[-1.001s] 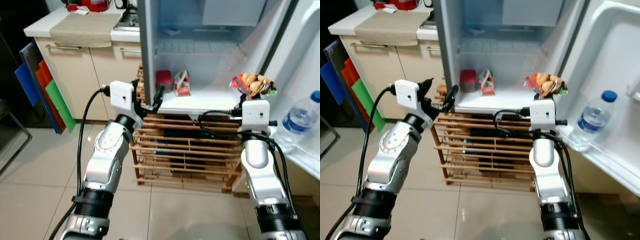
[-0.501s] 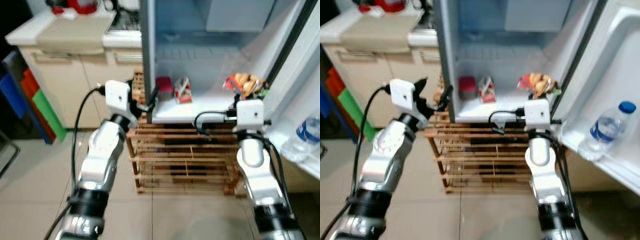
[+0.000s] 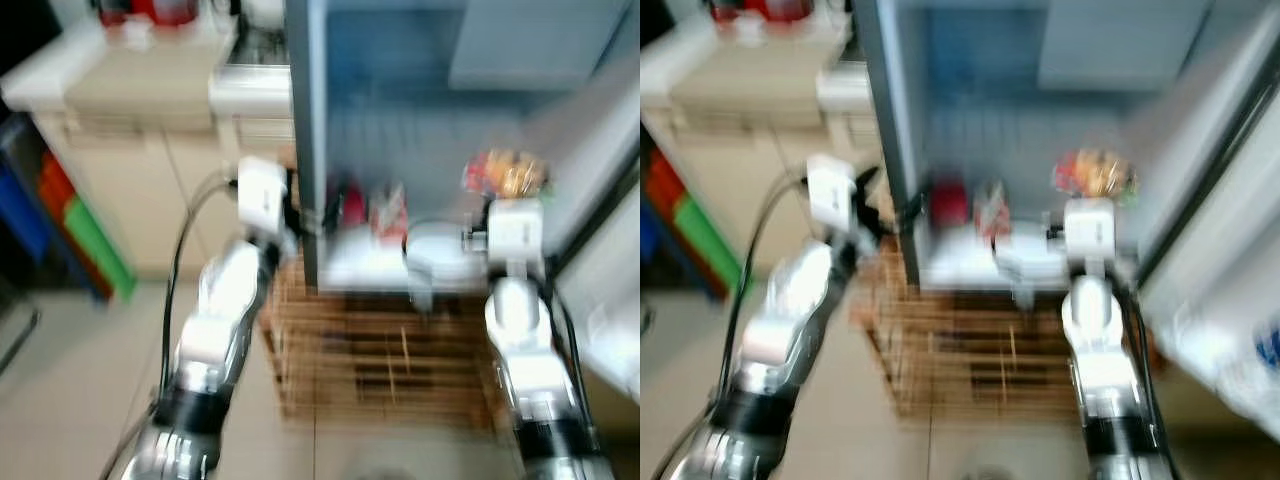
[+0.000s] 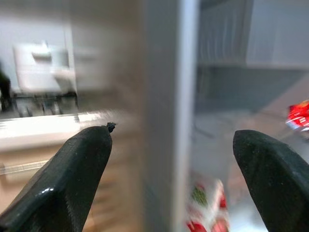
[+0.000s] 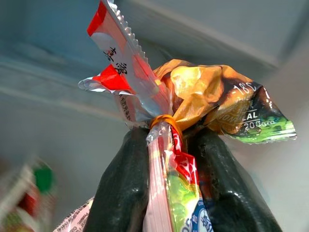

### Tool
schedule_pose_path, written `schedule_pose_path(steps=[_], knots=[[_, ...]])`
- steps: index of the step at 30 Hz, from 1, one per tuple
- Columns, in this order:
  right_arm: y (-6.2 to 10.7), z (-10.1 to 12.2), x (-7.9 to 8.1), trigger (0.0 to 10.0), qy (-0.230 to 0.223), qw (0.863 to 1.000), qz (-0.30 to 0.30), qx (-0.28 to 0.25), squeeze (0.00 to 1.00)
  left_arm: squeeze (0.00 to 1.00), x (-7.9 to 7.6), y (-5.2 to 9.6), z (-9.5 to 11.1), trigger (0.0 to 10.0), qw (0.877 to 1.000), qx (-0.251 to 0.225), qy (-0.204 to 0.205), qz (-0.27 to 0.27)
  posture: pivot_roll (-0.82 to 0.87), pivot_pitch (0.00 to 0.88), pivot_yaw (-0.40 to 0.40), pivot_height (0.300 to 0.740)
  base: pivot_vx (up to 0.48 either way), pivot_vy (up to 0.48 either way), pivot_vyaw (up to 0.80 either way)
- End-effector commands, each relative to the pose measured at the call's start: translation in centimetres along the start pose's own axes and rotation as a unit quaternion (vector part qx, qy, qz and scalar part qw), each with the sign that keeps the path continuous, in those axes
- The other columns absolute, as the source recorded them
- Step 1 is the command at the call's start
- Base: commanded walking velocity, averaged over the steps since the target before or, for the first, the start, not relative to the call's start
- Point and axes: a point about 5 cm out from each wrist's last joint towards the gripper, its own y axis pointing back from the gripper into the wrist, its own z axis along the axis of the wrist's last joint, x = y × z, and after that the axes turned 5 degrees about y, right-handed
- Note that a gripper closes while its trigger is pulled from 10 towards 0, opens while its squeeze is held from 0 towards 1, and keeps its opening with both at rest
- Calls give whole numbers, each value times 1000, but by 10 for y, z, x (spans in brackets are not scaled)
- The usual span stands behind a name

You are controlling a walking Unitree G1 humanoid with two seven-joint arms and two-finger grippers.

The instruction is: Restocking fridge

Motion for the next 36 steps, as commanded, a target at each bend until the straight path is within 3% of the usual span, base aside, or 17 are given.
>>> schedule_pose_path(steps=[1,7,9,15,20,29,36], knots=[[1,-1,4,0,-8,1000,4,7,0,0,2,2,2,10000,1000,4,-2,-5,-46,0,29,740,0,0,0],[2,-17,2,0,-27,998,4,54,0,0,-2,12,10,10000,998,16,-6,-54,-32,0,26,740,0,0,0],[5,-24,3,0,-35,996,14,75,0,0,1,25,8,10000,996,46,-8,-72,-20,0,24,740,0,0,0],[14,-36,9,0,-44,993,27,106,0,0,3,45,2,10000,991,97,6,-92,3,0,17,740,0,0,0],[17,-50,13,0,-51,987,42,147,0,0,-3,61,-2,10000,976,164,26,-137,27,0,17,740,0,0,0],[-2,-70,28,0,-67,969,31,237,0,0,-16,61,5,10000,967,183,36,-173,50,47,35,740,0,0,0],[-32,-53,36,0,-92,964,-6,249,0,0,-20,67,12,10000,963,196,47,-180,82,108,49,740,0,0,0]])
